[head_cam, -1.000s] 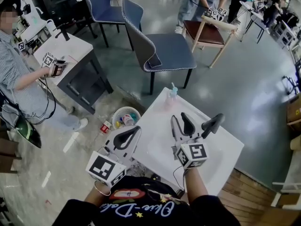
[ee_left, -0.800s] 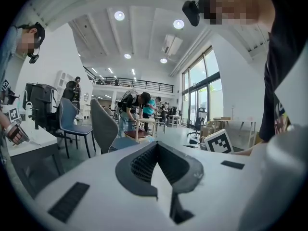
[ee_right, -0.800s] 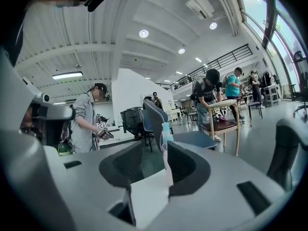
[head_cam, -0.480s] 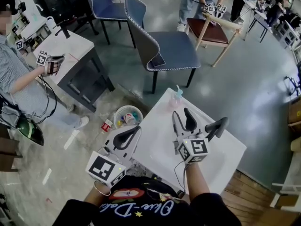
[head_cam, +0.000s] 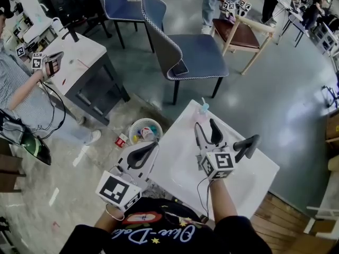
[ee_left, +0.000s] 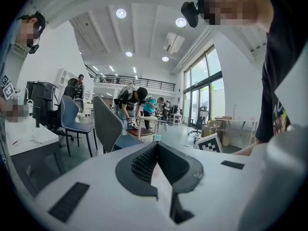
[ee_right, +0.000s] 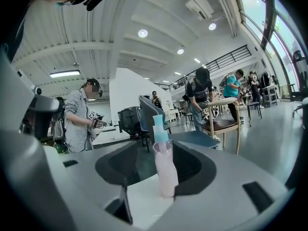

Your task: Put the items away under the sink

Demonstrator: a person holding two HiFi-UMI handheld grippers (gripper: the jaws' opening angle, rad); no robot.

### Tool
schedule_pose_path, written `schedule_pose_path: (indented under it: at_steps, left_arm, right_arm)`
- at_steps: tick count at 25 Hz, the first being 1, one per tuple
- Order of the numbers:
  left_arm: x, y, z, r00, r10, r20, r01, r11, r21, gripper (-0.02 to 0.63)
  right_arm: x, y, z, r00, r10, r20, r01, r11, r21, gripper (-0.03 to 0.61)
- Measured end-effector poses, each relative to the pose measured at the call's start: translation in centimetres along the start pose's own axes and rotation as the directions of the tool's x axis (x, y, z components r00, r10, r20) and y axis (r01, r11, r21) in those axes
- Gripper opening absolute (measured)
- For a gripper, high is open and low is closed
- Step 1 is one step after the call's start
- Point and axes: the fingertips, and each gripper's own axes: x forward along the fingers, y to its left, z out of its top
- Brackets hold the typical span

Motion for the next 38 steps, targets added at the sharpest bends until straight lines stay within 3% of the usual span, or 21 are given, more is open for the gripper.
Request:
schedule_pose_path:
  at_steps: [8,26,32,38]
  left_arm:
    - [-0.4,0.8,-0.5,1.0,0.023,-0.011,-0.023,1.0,-0.007,0.008]
    - [-1.4,2.5,-0.9,0.996,0.081,-0.026,-0.081,0.997,-0.019,0.008]
    - [-2.0,3.2,-0.7,0.994,0.103,-0.024,-0.103,0.994,-0.021,0.008]
    - [-2.3,3.1,-0.6,0.994,0.104,-0.02,-0.104,0.994,-0.018,0.008]
  right_arm:
    - [1.8,-0.3,-1.5,0.999,0.011,-0.037,-0.012,1.0,-0.025,0.262]
    - [4.8,-1.7,-4.2,0.995,-0.021,-0.093,0.02,1.0,-0.018,0.262]
    - [5.2,-2.3,-4.1,0.995,-0.055,-0.088,0.054,0.998,-0.012,0.218]
    - [5.3,-2.2,-4.1,0.994,-0.058,-0.091,0.056,0.998,-0.02,0.213]
